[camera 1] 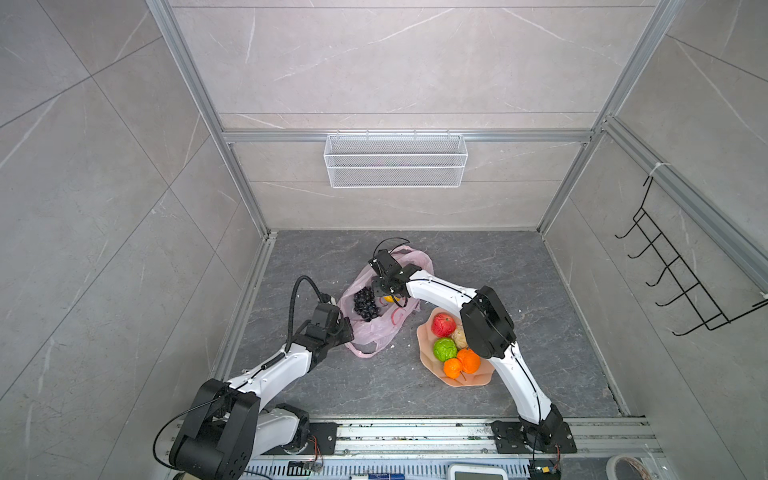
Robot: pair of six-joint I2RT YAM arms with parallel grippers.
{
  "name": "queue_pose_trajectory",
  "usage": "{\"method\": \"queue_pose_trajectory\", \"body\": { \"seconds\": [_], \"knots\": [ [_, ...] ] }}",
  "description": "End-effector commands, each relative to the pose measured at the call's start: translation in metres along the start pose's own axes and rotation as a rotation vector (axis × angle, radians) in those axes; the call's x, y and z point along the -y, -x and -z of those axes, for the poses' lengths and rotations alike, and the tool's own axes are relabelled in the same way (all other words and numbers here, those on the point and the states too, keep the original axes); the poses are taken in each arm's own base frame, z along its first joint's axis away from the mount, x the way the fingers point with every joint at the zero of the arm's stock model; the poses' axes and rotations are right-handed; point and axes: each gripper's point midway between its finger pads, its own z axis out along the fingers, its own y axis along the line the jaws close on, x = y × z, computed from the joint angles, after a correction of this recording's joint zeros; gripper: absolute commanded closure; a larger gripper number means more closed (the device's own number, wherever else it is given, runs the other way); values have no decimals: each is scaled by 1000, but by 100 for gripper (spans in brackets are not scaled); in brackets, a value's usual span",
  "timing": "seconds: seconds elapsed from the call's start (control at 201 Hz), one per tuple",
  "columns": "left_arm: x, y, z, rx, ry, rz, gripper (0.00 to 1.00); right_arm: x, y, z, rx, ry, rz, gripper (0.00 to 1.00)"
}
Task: Take the fake fruits out of the plastic bag
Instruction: 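Grasp the yellow banana inside the bag with the right gripper, then lift the yellow banana out of the bag and carry it over the plate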
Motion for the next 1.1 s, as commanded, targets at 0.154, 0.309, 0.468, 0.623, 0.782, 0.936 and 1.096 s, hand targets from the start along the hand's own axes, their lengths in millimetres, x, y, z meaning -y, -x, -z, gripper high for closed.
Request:
{"method": "queue_pose_trajectory", "body": {
  "seconds": [0.154, 0.309, 0.468, 0.623, 0.782, 0.936, 1.096],
  "knots": [
    [16, 21, -1, 33, -25, -37, 97, -11, 16, 50, 32, 100, -47, 67],
    [27, 30, -5, 48, -20, -99, 97, -13, 18, 68, 43, 135, -60, 68],
    [44, 35, -9, 63, -4, -200, 97, -12, 21, 81, 55, 142, -68, 68],
    [36, 45, -9, 97, 64, -208, 97, -14, 21, 97, 58, 169, -74, 68],
    [23, 56, -14, 117, 145, -199, 98, -20, 21, 117, 60, 212, -75, 69],
    [13, 68, -18, 120, 168, -156, 98, -26, 19, 138, 69, 250, -73, 70],
    [7, 75, -19, 127, 178, -138, 97, -30, 7, 156, 62, 267, -52, 71]
  ]
}}
